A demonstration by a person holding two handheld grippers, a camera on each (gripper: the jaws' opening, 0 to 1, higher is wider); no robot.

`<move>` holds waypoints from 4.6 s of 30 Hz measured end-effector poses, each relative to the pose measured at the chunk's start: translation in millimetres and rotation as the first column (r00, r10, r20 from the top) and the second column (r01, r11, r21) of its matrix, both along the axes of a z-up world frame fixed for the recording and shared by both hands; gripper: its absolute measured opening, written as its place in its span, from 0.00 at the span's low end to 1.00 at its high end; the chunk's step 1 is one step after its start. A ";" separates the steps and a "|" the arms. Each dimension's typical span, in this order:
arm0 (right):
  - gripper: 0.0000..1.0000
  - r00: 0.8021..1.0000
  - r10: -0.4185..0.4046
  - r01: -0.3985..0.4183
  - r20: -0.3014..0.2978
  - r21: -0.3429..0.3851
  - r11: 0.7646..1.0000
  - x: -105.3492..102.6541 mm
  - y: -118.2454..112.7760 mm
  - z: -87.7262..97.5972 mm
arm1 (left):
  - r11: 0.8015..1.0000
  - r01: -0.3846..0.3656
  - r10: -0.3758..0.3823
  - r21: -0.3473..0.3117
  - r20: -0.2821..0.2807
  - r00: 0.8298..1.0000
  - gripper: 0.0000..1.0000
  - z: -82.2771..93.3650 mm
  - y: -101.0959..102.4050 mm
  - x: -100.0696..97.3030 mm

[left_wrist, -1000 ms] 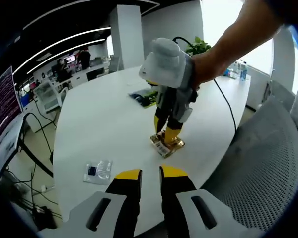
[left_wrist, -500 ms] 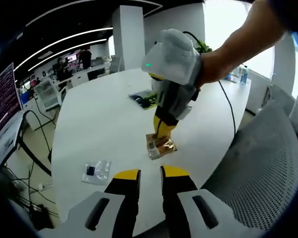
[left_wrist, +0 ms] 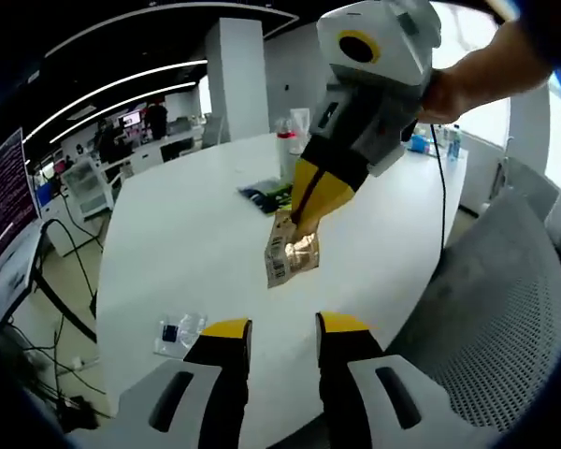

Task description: Arrange the skincare products in the storage area until every visible bottle or jar stands upright without overlapping.

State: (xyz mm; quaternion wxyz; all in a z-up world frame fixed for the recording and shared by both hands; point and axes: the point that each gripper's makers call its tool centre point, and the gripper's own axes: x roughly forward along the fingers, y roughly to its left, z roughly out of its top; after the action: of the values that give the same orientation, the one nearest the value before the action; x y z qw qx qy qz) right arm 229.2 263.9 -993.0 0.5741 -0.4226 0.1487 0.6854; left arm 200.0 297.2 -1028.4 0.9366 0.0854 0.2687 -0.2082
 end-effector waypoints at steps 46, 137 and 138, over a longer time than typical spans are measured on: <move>0.50 0.177 -0.361 0.740 -0.916 -0.118 0.662 -35.6 15.8 16.4 | 0.960 0.074 -0.121 0.271 0.163 0.979 0.00 14.7 5.0 4.8; 0.14 0.757 -0.136 0.293 -0.639 0.146 0.945 -63.5 -8.6 3.4 | 0.949 0.215 -0.222 -0.229 -0.005 0.975 0.00 20.8 -44.7 -26.9; 0.13 0.737 -0.133 0.307 -0.663 0.152 0.940 -62.7 -8.3 5.0 | 0.948 0.210 -0.218 -0.239 -0.008 0.976 0.00 21.3 -44.1 -26.7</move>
State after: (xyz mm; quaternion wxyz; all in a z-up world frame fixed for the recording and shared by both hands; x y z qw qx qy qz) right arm 166.5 255.7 -988.0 0.6143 -0.0649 0.2974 0.7280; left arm 173.3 253.1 -1007.0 0.9072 -0.0017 0.2473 -0.3404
